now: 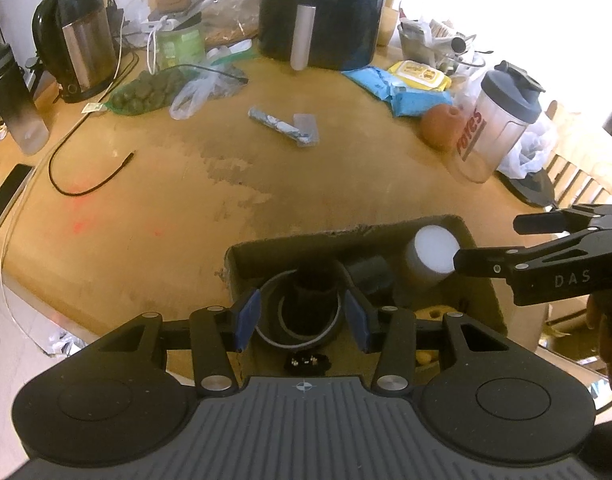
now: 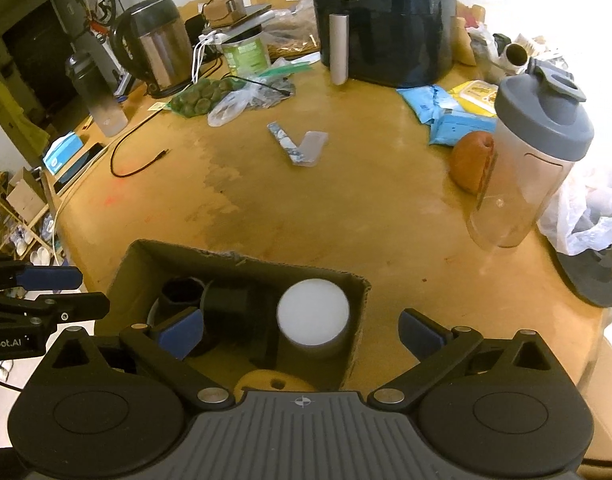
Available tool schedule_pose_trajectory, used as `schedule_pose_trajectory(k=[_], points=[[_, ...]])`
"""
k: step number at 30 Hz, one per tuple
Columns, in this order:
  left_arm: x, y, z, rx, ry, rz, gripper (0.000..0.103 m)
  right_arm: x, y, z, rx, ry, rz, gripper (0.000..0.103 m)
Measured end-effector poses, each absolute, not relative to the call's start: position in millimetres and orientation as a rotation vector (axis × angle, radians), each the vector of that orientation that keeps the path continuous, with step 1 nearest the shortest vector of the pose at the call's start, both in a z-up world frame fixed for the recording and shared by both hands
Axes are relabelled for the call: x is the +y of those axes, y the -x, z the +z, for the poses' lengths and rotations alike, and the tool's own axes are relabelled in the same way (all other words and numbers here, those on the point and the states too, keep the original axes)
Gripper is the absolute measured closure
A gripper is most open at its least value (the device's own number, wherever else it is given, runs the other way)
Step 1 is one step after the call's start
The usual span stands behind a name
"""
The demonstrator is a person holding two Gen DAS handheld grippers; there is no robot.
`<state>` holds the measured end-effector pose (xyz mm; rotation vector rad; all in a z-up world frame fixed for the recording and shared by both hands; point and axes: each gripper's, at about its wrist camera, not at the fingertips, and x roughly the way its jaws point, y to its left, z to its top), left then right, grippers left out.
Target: Organize rigid objects
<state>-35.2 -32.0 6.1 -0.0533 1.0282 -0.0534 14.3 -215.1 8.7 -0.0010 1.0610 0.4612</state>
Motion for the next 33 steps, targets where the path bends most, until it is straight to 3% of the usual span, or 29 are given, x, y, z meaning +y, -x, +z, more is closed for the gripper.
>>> schedule_pose_trajectory(k=[2, 7, 17, 26, 28, 33], points=[[-34, 33, 7, 1.020, 0.046, -0.053, 0.046, -216, -16, 8, 1.059, 0.001, 0.449, 0.000], [-35, 27, 10, 0.999, 0.034, -0.058, 0.037, -217, -19, 8, 1.046, 0.005, 0.439, 0.000], [-25, 5, 11, 0.973, 0.018, -0.024, 0.035, -210, -29, 5, 1.037, 0.043, 0.360, 0.000], [-17, -16, 10, 0.945, -0.035, -0.014, 0.026, -203, -36, 2, 1.000, 0.038, 0.314, 0.000], [-16, -20, 10, 0.925, -0.056, -0.011, 0.018, -201, -38, 2, 0.996, 0.042, 0.309, 0.000], [-13, -31, 9, 0.919, -0.111, -0.019, 0.016, -195, -42, 1, 1.002, 0.042, 0.308, 0.000]])
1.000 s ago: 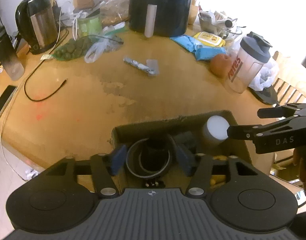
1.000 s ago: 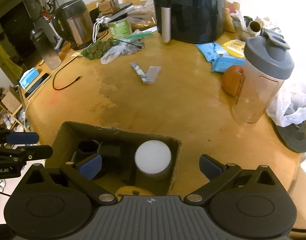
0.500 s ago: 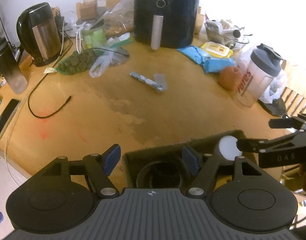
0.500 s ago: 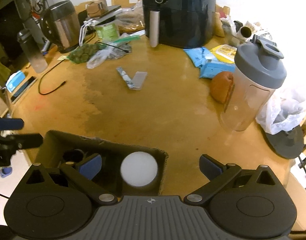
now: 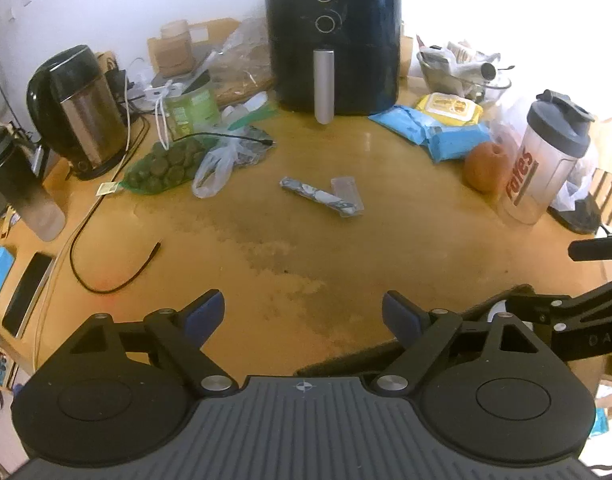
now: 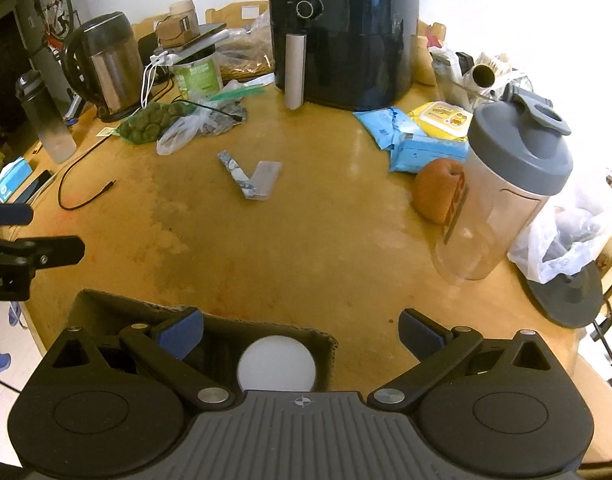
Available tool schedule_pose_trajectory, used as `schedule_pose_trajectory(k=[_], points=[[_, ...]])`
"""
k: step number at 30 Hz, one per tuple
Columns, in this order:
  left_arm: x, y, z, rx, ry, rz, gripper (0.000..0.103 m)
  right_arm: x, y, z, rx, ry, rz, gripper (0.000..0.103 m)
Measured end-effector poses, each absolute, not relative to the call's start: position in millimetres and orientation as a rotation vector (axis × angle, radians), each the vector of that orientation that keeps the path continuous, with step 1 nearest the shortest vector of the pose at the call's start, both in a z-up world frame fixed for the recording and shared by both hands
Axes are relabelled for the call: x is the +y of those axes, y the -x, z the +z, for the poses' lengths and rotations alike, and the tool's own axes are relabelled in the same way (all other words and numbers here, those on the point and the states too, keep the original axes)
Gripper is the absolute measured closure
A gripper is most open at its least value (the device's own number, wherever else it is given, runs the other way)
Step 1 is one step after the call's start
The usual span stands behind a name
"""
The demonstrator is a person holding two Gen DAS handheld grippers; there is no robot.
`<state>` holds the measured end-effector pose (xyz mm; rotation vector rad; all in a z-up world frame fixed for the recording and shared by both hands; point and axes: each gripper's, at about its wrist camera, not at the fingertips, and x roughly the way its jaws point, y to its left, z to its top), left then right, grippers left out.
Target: Organize rigid objects
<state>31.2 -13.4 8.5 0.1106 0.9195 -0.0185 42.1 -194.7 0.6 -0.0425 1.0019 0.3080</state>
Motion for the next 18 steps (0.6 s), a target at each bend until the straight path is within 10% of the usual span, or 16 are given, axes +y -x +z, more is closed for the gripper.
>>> schedule_pose_trajectory(k=[18], points=[[-1, -84, -3, 0.964, -0.108, -0.092, 0.016, -186, -59, -7, 1.068, 0.016, 0.311, 0.000]])
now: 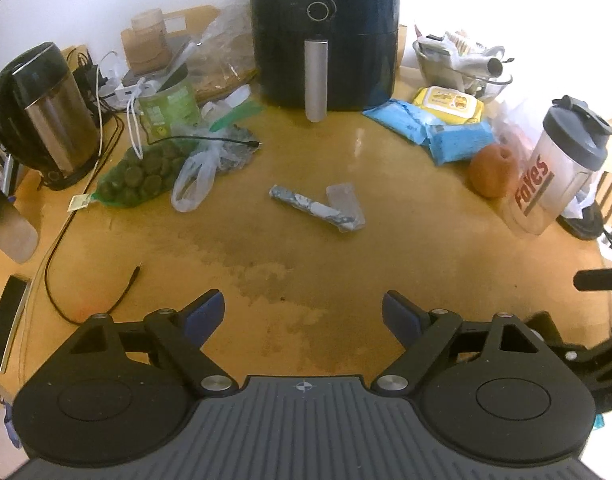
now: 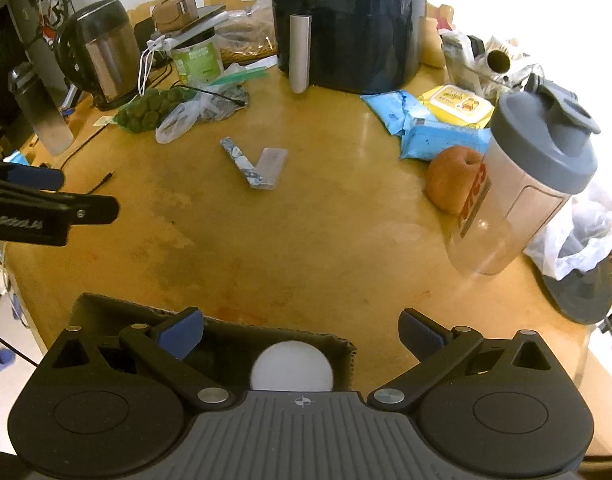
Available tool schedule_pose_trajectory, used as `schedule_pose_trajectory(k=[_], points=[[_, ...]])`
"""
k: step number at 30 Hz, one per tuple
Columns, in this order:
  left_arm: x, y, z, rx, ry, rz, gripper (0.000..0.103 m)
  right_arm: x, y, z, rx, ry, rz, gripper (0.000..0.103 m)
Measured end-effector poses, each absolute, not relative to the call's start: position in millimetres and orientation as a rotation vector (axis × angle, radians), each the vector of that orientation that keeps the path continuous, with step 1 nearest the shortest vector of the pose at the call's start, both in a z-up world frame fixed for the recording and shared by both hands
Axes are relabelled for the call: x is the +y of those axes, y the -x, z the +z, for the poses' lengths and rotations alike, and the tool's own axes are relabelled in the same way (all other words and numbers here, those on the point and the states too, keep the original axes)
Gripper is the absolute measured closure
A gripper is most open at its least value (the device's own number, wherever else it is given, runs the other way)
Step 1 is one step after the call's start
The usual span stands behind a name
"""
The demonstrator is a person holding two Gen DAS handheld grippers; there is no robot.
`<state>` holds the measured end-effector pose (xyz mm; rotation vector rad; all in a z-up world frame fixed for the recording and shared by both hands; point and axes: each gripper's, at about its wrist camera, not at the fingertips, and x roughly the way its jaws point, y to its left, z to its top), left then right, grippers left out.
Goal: Organize rigid objects
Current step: 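Move the left tool to the marble-patterned strip and grasp it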
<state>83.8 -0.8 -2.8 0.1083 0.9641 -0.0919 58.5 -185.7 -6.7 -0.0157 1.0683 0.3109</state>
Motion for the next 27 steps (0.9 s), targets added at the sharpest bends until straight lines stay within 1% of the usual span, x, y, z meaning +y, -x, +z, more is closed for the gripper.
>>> schedule_pose_trajectory(k=[13, 27], points=[[-4, -121, -17, 0.980, -0.157, -0.111, 0.016, -182, -67, -5, 1.055, 0.042, 0.276, 0.000], [1, -165, -44, 1.022, -0.126, -0.166, 0.017, -195, -67, -6, 1.077, -0.029, 0.252, 0.000]])
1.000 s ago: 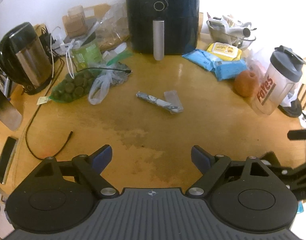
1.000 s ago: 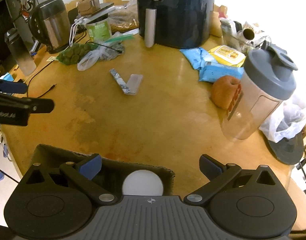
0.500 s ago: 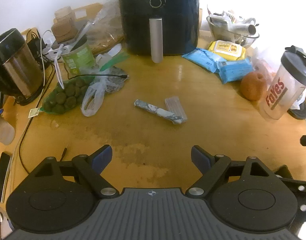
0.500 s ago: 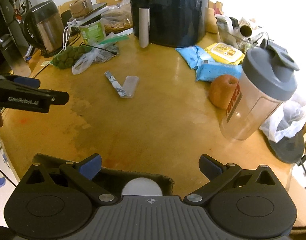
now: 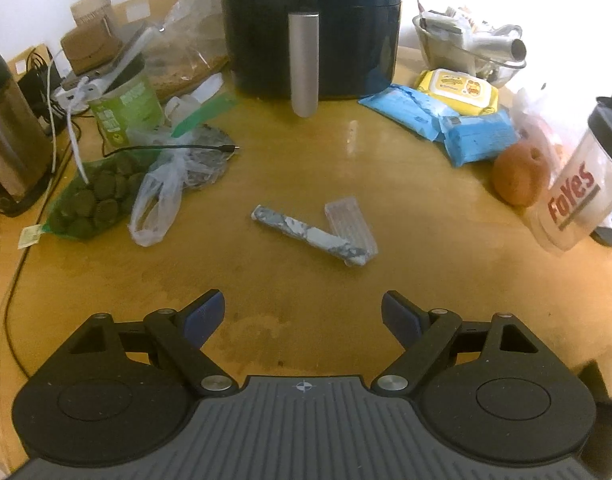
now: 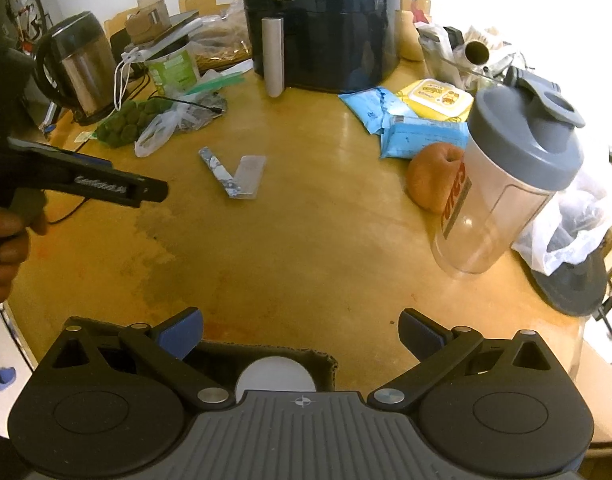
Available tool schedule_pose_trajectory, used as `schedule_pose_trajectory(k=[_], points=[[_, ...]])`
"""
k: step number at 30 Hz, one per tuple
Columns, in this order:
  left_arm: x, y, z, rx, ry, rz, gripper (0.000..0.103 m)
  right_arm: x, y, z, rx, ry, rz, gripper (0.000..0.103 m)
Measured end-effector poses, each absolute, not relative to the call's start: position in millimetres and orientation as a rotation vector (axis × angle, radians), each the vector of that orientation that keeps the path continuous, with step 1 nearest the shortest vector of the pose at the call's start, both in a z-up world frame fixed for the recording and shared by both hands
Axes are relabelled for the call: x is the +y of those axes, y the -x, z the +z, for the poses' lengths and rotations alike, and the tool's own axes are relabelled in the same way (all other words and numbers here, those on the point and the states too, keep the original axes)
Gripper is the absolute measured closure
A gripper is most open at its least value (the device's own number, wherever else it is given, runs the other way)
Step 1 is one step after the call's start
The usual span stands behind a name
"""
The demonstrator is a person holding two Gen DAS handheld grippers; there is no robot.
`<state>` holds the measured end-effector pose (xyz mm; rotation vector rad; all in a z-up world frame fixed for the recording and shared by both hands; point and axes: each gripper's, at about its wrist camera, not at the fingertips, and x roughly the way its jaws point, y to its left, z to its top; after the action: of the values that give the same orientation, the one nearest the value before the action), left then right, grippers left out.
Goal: Organize rigid objects
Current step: 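Move the left tool to the marble-patterned strip and grasp it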
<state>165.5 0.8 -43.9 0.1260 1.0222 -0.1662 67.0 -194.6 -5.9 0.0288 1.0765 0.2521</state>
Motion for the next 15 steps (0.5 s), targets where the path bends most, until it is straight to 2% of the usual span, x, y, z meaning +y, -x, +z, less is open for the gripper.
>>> schedule_pose_trajectory(k=[11, 15], points=[[-3, -206, -68, 1.031, -0.075, -0.160, 0.018, -206, -65, -9, 1.106, -0.113, 0.212, 0.000], [-3, -218, -78, 1.024, -0.056, -0.156, 0.024, -211, -63, -10, 1.111, -0.142, 0.192, 0.000]])
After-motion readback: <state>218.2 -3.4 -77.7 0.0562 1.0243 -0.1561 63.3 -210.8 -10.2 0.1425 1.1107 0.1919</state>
